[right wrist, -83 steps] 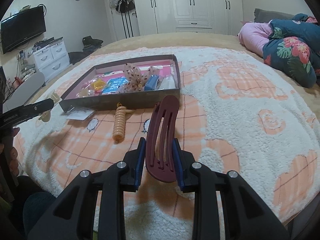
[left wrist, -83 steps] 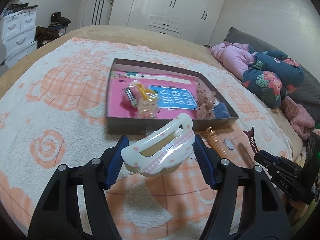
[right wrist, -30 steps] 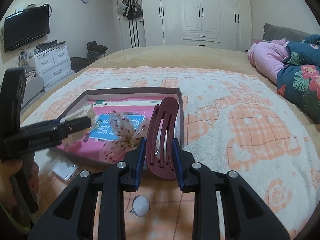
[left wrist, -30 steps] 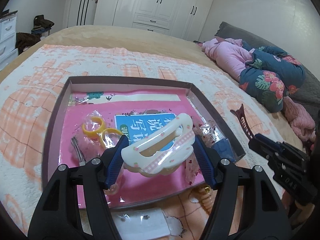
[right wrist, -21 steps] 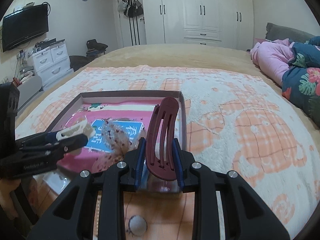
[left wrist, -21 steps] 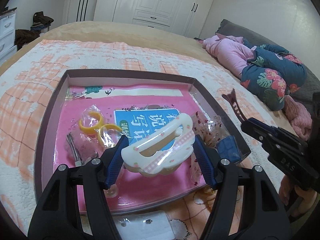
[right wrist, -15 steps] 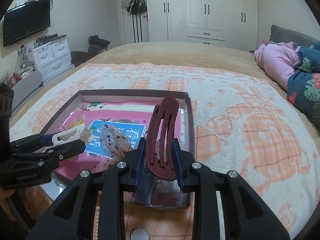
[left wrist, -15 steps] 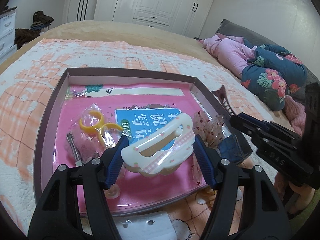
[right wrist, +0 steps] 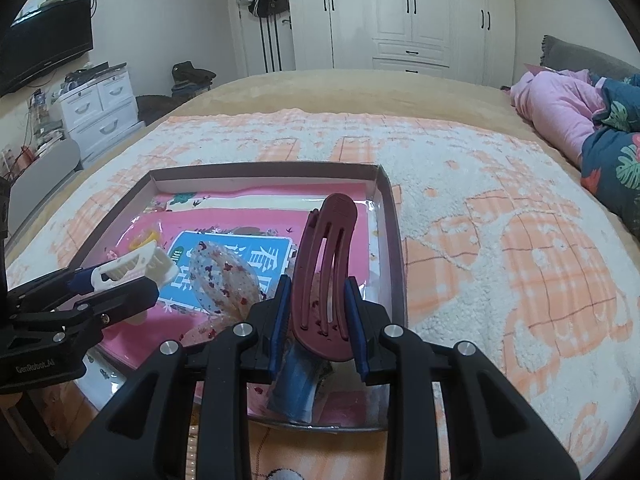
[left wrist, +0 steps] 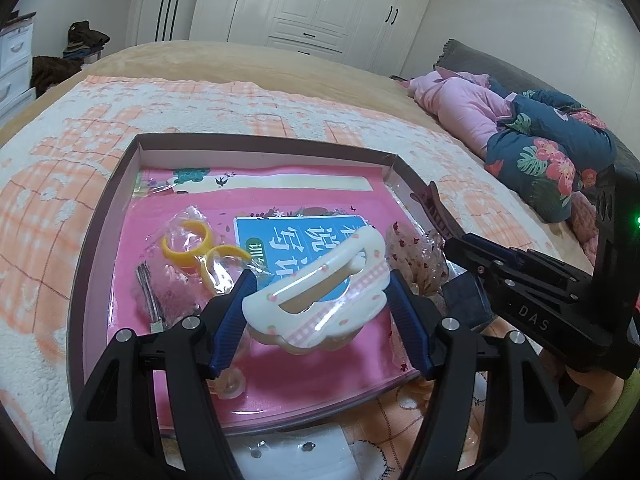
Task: Organize jewelry
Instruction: 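Release the white claw clip into the box with the left tool while the right tool releases the maroon clip, then withdraw both open tools from the box back over the bed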
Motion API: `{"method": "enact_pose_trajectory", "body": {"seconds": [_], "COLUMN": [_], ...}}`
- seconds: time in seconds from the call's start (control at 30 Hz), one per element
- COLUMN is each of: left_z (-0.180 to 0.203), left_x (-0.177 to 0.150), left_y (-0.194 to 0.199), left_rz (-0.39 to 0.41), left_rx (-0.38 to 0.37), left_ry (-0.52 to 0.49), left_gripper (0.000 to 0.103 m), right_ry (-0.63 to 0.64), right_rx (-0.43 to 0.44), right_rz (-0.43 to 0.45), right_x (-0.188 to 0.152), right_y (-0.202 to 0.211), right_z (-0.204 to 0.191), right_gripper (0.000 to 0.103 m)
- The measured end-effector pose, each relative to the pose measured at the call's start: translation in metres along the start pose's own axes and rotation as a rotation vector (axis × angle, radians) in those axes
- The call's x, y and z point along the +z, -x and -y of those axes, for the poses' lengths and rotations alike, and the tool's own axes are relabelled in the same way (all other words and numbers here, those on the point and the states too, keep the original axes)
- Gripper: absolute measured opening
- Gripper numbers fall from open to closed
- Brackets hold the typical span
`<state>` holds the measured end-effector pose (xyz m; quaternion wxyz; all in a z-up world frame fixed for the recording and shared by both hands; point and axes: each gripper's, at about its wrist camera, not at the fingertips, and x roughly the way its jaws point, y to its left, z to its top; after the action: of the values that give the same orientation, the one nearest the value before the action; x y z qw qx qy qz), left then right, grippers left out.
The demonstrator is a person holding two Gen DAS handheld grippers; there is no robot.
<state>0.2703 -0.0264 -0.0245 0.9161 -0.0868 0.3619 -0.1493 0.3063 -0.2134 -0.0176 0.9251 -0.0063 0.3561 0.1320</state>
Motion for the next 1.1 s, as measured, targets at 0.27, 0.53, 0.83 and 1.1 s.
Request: {"method": "enact_pose_trajectory", "body": {"seconds": [0.27,0.53,0.83,1.1], "left_z": [0.000,0.003,0.008,0.013], "left_x": [0.001,0.000,0.001,-0.004], "left_y": [0.000,0.003,0.019,0.046], "left_rz": [0.000,0.005,0.027,0.055], "left_rx": [-0.009,-0.010,-0.003,0.023], "left_ry": [0.004,-0.004,-0.010,-0.023], "left_gripper": [0.057,0.058,0.064,0.070], "right_ry": [-0.001,-0.030,-0.037,-0.023], "right_rx": [-0.010,-0.025,-0.032,-0.029], "right_rz": [0.009,0.024,0.042,0.084], "right_x": [-0.006,-0.013,-0.018,-0.024], "right_y": [0.012,0.030,0.051,0.080], "right_z": [0.003,0.014,0.015,0.006], "right_gripper": [0.027,0.027,0.027,0.041]}}
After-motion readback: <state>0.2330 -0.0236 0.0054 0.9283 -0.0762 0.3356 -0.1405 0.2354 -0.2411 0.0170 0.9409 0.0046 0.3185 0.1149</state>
